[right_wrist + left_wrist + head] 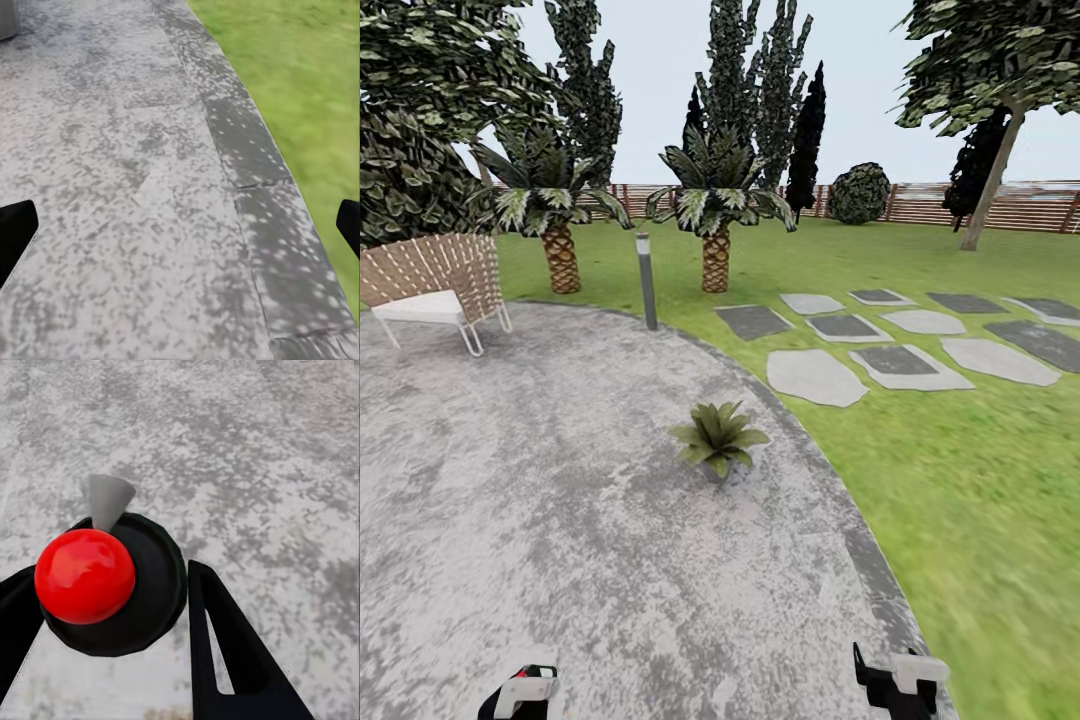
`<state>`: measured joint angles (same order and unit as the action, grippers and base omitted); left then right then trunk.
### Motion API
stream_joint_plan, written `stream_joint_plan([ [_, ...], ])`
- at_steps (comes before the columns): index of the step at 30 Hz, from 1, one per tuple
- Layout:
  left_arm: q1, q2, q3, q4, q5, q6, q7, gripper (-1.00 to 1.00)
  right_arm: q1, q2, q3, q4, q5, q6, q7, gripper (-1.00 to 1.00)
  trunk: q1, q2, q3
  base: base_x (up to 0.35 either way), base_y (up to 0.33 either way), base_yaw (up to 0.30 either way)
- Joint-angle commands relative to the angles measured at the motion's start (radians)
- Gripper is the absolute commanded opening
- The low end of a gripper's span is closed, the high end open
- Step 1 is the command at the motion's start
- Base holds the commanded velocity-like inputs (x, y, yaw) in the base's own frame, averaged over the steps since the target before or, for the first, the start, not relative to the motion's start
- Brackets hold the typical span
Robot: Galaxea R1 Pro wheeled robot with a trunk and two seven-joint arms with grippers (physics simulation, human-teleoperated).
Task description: Pick up the pesticide atomizer in the garden and spray insectifuge to fully cover both potted plants in the garden.
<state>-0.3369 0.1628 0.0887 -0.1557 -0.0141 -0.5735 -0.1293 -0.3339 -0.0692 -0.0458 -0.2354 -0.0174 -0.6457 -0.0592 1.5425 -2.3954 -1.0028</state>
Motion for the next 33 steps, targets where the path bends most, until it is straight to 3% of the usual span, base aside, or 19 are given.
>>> stream_joint_plan([
  [1, -0.001, 0.0, 0.009, 0.001, -0.001, -0.002, -0.009, -1.0, -0.001, 0.0, -0.002, 0.001, -0.002, -0.003, 0.001, 1.0, 0.0, 0.0, -0.001, 0.338, 0.006, -0.003],
  [16, -0.001, -0.001, 0.008, 0.001, -0.001, -0.002, -0.009, -1.0, -0.001, 0.005, -0.002, 0.001, -0.002, -0.005, 0.001, 1.0, 0.0, 0.0, -0.001, 0.338, 0.001, -0.003],
  [26, -0.001, 0.002, 0.009, -0.001, -0.002, -0.003, -0.009, -1.0, -0.001, 0.006, -0.002, 0.001, -0.003, -0.005, 0.0, 1.0, 0.0, 0.0, 0.004, 0.338, 0.0, -0.194],
  [33, -0.001, 0.003, 0.009, 0.003, -0.003, -0.002, -0.009, -1.0, -0.001, 0.005, -0.003, 0.002, -0.003, -0.005, 0.001, 1.0, 0.0, 0.0, 0.005, 0.338, 0.0, -0.047],
])
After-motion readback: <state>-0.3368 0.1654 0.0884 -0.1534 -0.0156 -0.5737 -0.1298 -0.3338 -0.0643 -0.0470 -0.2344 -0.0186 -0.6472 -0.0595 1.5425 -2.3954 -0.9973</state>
